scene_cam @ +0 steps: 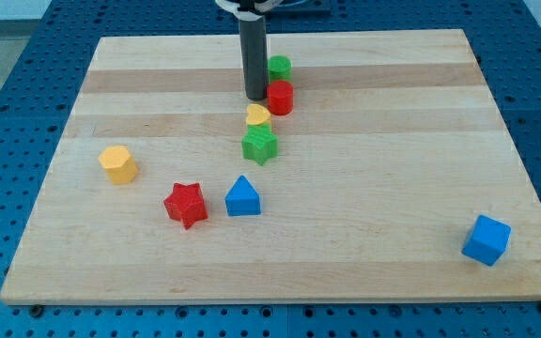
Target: Push the group of blocks towards the top center
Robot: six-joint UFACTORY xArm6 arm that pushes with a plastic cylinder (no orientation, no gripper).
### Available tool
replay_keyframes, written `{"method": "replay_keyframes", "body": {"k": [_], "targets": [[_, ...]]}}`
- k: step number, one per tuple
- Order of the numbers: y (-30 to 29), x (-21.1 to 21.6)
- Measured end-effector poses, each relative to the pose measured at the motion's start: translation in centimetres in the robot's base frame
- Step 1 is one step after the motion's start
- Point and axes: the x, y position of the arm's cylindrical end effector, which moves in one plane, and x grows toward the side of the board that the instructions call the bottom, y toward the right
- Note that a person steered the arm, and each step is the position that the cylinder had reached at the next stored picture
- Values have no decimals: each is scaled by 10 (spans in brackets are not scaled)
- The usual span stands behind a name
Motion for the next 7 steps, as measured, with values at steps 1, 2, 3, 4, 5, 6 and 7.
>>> {"method": "replay_keyframes", "body": {"k": [1,2,3,4,5,6,7], "targets": [[-20,6],[-81,31],[-120,105],[-136,167],[-135,210],[-71,206],[5,119]]}}
